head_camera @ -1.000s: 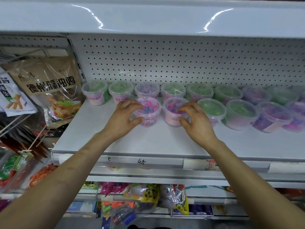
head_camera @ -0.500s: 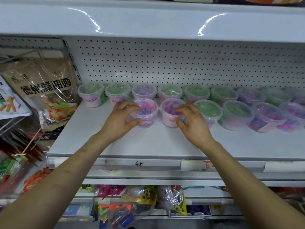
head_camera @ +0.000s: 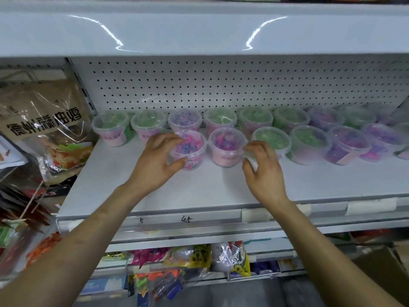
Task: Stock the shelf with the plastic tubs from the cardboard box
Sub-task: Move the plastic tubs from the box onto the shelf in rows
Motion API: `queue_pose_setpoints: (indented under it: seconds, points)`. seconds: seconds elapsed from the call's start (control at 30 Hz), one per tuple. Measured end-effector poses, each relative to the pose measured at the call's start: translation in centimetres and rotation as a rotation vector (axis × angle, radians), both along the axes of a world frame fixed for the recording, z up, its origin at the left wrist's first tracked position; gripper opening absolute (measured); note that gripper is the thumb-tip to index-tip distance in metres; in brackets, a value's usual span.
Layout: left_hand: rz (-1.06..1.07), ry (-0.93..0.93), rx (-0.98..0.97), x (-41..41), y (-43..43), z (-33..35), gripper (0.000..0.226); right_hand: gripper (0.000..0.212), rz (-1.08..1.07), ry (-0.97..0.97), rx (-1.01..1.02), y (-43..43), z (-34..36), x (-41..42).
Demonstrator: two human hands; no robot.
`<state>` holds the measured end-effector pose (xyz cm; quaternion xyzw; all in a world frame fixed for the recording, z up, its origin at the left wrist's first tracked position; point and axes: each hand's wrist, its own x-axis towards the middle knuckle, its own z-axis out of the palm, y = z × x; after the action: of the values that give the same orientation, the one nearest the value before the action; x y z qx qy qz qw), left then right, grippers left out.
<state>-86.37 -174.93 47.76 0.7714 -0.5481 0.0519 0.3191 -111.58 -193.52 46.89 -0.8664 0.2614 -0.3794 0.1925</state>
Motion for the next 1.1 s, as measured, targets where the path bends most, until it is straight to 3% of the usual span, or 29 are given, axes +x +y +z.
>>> queue_pose_setpoints:
  seconds: [0.23,0.4,0.63,1.1]
  points:
    - [-0.069,-0.110,-0.079,-0.4,-1.5,-0.3,0.049,0.031,-0.179,-0.029,0.008,1.5,-0.7,-2.6]
    - [-0.141,-0.171,-0.174,-3.2,-2.9,0.5,0.046,0.042,-0.200,0.091,-0.044,2.8,-0.2,-3.1]
    - [-0.209,-0.261,-0.107,-8.4,-5.8,1.5,0.057,0.059,-0.283,0.277,-0.103,2.8,1.4,-5.7]
    - [-0.483,-0.291,0.018,-29.3,-17.5,0.8,0.068,0.066,-0.539,0.385,-0.064,-2.8,2.1,-26.2]
